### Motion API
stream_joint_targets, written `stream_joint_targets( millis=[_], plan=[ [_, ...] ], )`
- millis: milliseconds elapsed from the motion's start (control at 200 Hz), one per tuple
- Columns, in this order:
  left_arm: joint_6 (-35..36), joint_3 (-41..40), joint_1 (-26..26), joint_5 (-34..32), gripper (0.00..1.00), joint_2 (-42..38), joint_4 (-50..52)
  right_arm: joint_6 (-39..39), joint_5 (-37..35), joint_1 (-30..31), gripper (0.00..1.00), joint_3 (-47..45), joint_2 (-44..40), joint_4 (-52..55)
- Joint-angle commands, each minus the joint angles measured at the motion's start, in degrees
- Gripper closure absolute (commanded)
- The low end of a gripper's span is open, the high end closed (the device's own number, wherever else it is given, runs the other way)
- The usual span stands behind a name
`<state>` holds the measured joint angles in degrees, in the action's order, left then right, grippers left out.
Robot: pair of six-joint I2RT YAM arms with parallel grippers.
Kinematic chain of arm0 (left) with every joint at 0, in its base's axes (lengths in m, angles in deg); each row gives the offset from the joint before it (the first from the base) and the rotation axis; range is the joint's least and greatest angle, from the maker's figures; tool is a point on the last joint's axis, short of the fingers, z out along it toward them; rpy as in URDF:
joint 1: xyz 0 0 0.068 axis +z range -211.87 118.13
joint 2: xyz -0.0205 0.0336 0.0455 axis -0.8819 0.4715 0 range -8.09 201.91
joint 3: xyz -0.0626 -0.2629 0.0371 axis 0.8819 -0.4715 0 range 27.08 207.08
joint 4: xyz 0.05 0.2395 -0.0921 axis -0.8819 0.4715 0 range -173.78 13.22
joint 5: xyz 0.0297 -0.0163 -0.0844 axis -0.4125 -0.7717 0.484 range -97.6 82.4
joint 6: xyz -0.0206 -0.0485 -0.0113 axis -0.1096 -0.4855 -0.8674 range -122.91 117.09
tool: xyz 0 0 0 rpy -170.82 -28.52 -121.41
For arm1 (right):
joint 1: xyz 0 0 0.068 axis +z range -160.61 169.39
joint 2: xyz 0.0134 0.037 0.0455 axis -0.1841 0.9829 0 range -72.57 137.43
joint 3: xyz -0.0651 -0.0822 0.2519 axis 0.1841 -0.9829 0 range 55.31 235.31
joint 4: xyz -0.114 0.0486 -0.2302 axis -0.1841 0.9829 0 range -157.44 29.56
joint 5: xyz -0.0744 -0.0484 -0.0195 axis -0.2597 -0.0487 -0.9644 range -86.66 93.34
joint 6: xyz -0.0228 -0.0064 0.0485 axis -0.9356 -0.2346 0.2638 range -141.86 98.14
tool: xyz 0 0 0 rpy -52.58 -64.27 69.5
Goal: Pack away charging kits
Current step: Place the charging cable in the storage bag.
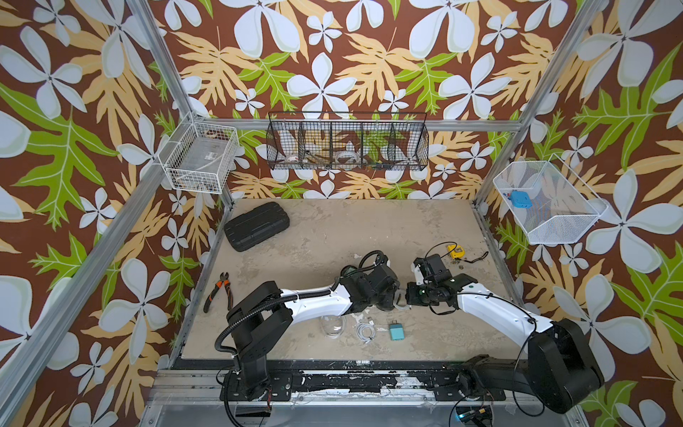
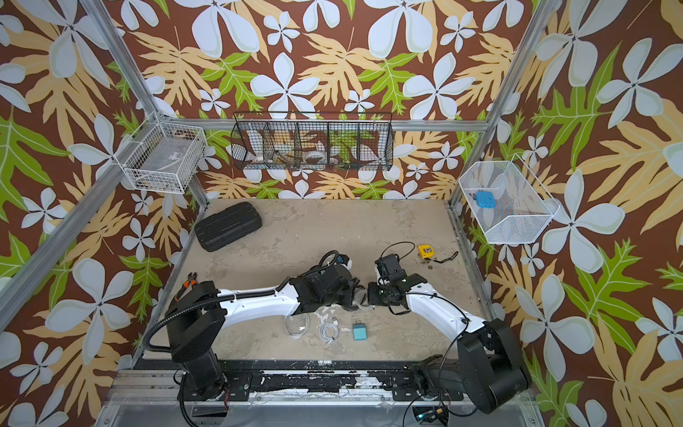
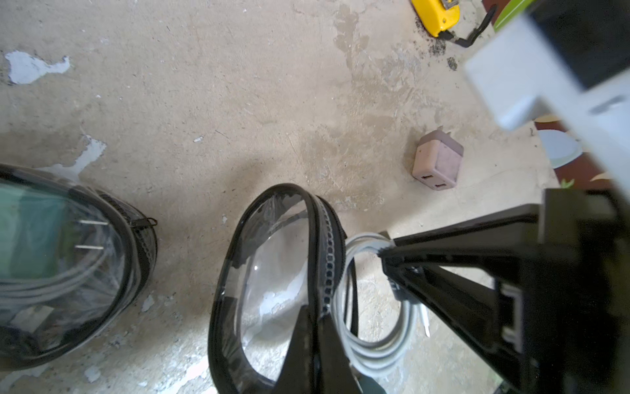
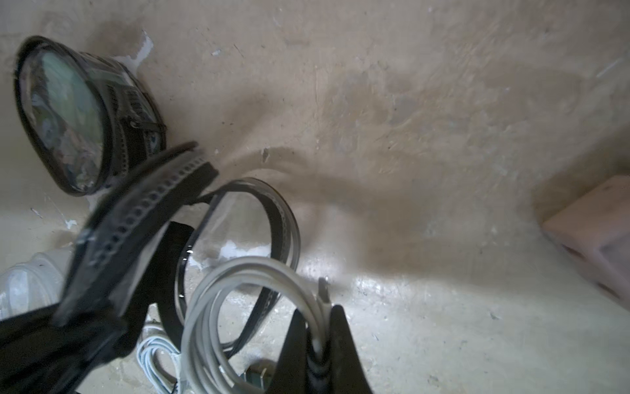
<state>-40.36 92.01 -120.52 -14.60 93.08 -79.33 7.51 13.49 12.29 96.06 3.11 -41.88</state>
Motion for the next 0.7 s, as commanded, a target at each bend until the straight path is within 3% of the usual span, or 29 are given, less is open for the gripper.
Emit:
stream_joint_targets(
  millis=[0,265,696],
  plan=[
    [-0.24,-2.17,0.43,3.06,1.00,-2.41,-4.03,-1.77,-2.48,0.04,1.00,-0.77,0.62,-1.19],
    [-1.77,-9.95,0.73,9.81,1.00,-6.27,-14.36,-2.03,-1.81,0.77,1.00,3.57,3.10,-2.18],
    [-4.07,-13.01,0.72,4.73,1.00,-5.10,-20.06,-0.29,-0.49,6.21,1.00,8.93,9.83,-3.34]
  ],
)
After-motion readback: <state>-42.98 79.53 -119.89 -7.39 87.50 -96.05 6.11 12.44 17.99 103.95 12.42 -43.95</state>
